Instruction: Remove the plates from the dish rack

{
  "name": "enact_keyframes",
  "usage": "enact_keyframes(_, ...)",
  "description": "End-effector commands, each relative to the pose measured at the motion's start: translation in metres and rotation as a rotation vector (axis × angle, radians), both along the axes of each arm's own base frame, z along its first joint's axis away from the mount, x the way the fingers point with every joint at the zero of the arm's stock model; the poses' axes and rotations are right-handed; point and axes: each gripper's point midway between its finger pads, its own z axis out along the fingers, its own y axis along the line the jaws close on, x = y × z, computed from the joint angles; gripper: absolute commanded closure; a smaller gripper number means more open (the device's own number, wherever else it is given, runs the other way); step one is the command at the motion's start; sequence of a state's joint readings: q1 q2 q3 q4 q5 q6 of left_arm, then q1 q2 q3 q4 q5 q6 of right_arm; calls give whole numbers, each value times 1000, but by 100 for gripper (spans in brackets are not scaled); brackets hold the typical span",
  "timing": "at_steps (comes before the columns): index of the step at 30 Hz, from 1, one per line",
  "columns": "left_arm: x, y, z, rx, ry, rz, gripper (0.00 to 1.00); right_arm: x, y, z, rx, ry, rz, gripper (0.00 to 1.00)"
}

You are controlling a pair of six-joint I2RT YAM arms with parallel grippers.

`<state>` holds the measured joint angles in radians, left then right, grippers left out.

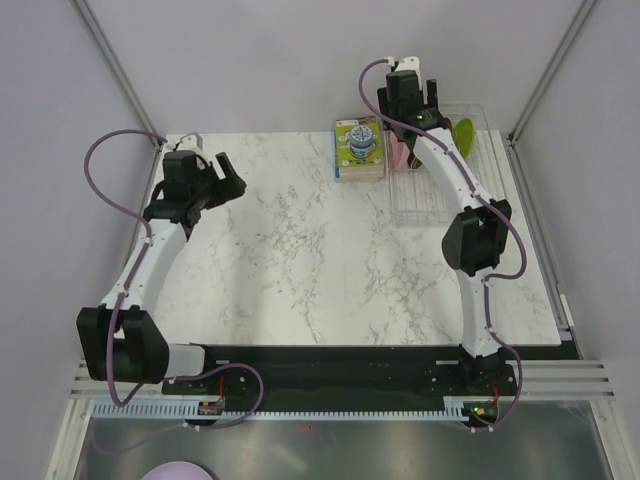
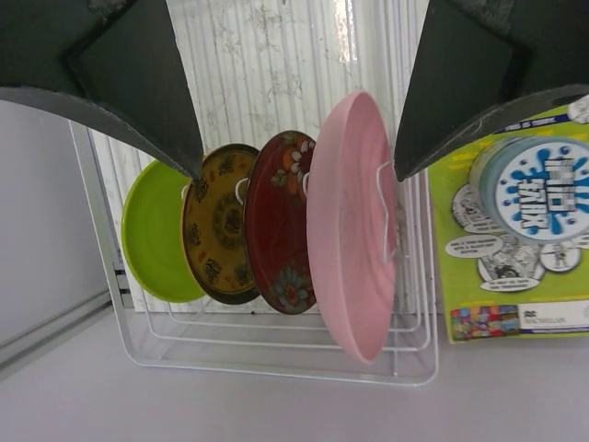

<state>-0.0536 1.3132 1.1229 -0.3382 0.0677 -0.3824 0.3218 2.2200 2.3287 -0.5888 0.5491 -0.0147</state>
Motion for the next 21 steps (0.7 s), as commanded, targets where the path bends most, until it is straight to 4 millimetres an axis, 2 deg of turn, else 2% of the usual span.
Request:
enact_keyframes(1, 17, -9, 0, -52, -15, -21, 11, 17, -12, -10, -123, -40, -98, 10)
enact_keyframes(4, 24, -12, -9, -67, 7, -23, 15, 25, -12, -25, -139, -32, -109, 15)
enact_keyframes(5, 25, -12, -10, -67, 7, -27, 16, 28, -11, -35, -146, -23, -112, 27)
enact_keyframes(7, 26, -15, -14, -74, 17, -36, 17, 32, -9, -41, -152, -25, -107, 33)
enact_keyframes(8, 26, -15, -19, -75, 25, -38, 17, 34, -10, -46, -165, -15, -109, 47)
enact_keyframes(9, 27, -15, -19, -75, 22, -37, 17, 35, -11, -47, -170, -18, -115, 57)
enact_keyframes(12, 28, -16, -22, -80, 27, -35, 18, 35, -13, -52, -196, -12, -127, 73)
enact_keyframes(14, 29, -16, -22, -84, 26, -39, 19, 35, -12, -50, -200, -16, -125, 91)
enact_keyframes(15, 28, -18, -24, -88, 30, -43, 19, 33, -12, -51, -213, -10, -124, 96)
enact_keyframes(16, 28, -18, -24, -93, 31, -45, 20, 31, -13, -42, -218, -29, -134, 100)
enact_keyframes(17, 27, -19, -25, -94, 34, -46, 20, 28, -8, -36, -230, -47, -144, 100)
enact_keyframes(18, 27, -19, -25, -98, 33, -50, 22, 22, -12, -31, -293, -42, -174, 100)
enact_keyframes(20, 27, -20, -26, -100, 33, -56, 23, 15, -6, -3, -332, -118, -220, 100)
enact_keyframes(21, 27, -21, -28, -98, 39, -58, 24, 5, -13, 5, -417, -106, -278, 100)
